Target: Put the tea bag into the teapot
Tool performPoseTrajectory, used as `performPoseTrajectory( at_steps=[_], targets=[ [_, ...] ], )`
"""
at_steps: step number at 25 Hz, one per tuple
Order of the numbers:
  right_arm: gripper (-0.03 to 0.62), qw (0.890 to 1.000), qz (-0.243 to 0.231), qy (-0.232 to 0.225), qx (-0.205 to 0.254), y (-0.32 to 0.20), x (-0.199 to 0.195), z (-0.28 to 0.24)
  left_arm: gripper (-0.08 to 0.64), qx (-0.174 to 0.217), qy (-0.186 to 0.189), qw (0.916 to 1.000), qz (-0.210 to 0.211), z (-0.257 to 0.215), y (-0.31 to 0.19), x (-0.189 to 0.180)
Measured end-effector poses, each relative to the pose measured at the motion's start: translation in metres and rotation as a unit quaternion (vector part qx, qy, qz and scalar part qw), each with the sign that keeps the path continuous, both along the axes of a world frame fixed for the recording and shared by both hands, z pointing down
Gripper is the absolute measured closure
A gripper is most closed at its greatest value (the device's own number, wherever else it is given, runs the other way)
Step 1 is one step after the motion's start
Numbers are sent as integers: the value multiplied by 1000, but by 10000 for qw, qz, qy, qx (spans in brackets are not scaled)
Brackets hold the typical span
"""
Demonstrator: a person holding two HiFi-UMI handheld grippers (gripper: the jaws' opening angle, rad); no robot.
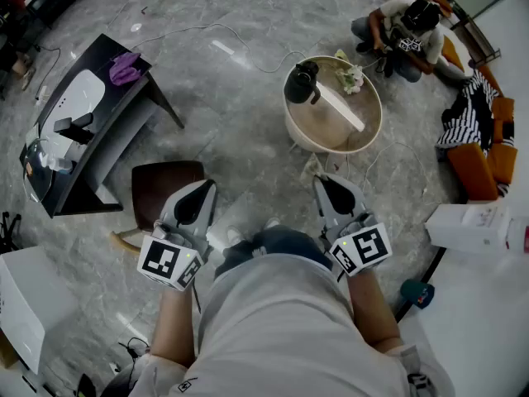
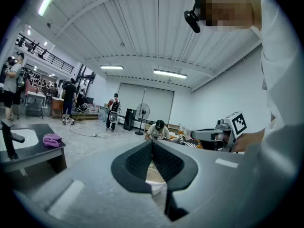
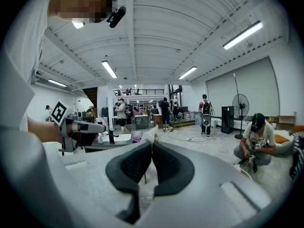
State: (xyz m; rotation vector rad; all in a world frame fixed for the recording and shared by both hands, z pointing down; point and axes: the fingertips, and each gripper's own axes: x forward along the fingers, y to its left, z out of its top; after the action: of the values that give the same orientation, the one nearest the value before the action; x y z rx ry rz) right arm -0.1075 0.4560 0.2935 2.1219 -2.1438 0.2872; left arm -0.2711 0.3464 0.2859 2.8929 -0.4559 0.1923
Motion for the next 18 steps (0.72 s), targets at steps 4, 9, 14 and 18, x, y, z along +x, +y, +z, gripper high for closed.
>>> performPoseTrajectory(
  at_steps=[4, 9, 14, 18],
  targets=[
    [581, 10000, -61, -20, -10, 5, 27, -1, 552, -97, -44, 9999, 8, 3, 11, 30],
    [581, 9997, -1, -201, 122, 12, 66, 1, 552, -100, -98, 9999, 51, 7, 17, 71],
    [581, 9994, -12, -298, 159, 20, 95, 6, 552, -135, -163, 9997, 121, 12, 22, 108],
    [581, 9991, 109, -375, 146, 15, 115, 13, 552, -132, -226, 9994, 232, 15, 20, 129]
  ],
)
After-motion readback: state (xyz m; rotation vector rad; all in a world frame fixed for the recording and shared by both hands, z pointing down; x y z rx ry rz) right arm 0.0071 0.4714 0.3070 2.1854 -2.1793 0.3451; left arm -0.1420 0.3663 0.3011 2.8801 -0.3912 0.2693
